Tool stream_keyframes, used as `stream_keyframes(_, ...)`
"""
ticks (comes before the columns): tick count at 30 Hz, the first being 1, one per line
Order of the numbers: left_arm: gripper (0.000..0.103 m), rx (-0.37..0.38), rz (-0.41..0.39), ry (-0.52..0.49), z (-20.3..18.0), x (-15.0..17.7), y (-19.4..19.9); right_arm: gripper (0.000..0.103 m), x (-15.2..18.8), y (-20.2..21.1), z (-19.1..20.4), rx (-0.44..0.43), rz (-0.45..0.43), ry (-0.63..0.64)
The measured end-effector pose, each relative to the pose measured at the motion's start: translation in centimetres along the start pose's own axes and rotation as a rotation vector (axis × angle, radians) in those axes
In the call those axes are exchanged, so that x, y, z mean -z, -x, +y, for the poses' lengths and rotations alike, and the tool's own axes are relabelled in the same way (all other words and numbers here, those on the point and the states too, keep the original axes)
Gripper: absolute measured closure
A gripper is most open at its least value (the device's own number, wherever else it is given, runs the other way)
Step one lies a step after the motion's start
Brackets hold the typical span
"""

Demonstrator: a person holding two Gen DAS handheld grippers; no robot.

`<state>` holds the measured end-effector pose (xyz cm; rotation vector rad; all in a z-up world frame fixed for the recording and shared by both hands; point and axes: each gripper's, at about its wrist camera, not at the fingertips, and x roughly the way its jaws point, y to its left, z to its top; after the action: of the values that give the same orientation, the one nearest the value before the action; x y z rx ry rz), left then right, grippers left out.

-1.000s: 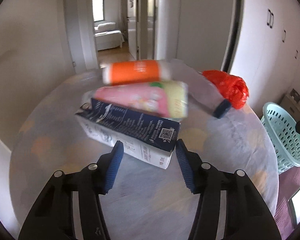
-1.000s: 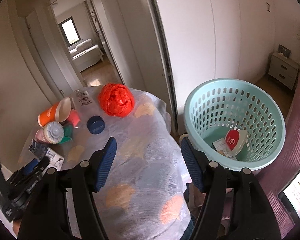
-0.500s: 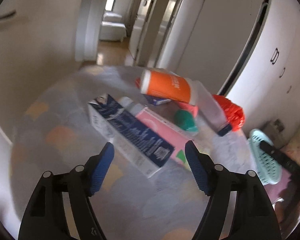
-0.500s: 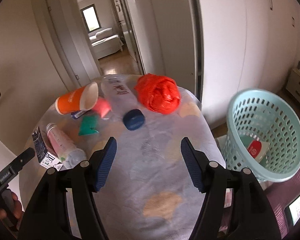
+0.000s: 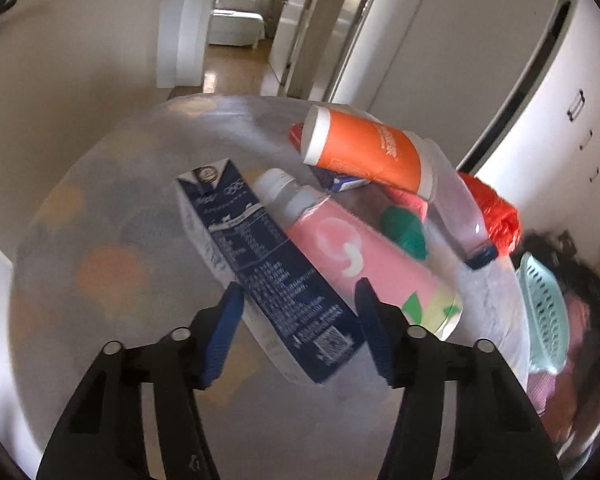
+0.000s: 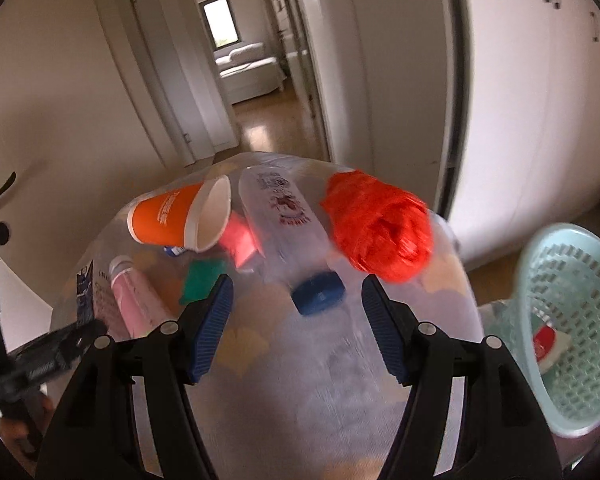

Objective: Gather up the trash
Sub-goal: 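Grasp the blue milk carton with the left tool while the right tool grasps the clear bottle, then carry the carton and clear bottle over the basket with both tools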

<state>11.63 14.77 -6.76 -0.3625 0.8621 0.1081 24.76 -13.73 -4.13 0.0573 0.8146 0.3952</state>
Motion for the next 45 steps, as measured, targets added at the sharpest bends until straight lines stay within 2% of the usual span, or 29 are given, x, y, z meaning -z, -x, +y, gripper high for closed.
stream_keyframes(4,0.048,-0.038,0.023,-0.039,1.0,-0.2,0.7,0.04,-2.0,-3.1,0.7,-0.007,0.033,0.05)
stream_keyframes(9,0.045,-0.094,0.04,-0.079,0.9,-0.8,-0.5,0.04,-3.5,-6.6,0.9,-0.003,0.077,0.062)
stream_keyframes(11,0.045,-0.099,0.054,-0.075,0.7,-0.9,-1.6,0.04,-3.9,-7.6,0.8,-0.031,0.101,0.051)
stream_keyframes(17,0.048,-0.128,0.069,-0.066,1.4,-1.1,-3.1,0.04,-4.5,-10.1,0.3,-0.027,0.142,0.036)
stream_keyframes(20,0.06,-0.137,0.066,-0.056,1.8,-1.1,-3.3,0.041,-4.4,-11.0,0.3,-0.042,0.169,0.025)
stream_keyframes(22,0.065,-0.116,0.058,-0.039,2.2,-1.1,-2.9,0.048,-4.1,-10.9,0.6,-0.03,0.161,0.036)
stream_keyframes(28,0.066,-0.045,0.018,-0.015,2.6,-0.5,-1.1,0.049,-3.0,-8.9,1.0,-0.053,0.148,0.027)
stream_keyframes(34,0.066,0.02,-0.063,-0.07,0.7,-0.1,2.9,0.049,-1.3,-3.5,1.8,-0.064,0.071,0.013)
stream_keyframes(40,0.066,0.127,-0.136,-0.175,-4.3,0.0,6.3,0.049,-0.4,3.5,0.6,-0.044,-0.037,-0.01)
stream_keyframes(45,0.066,0.194,-0.165,-0.266,-9.3,0.1,6.8,0.049,-0.1,9.1,-2.9,0.021,-0.129,-0.066)
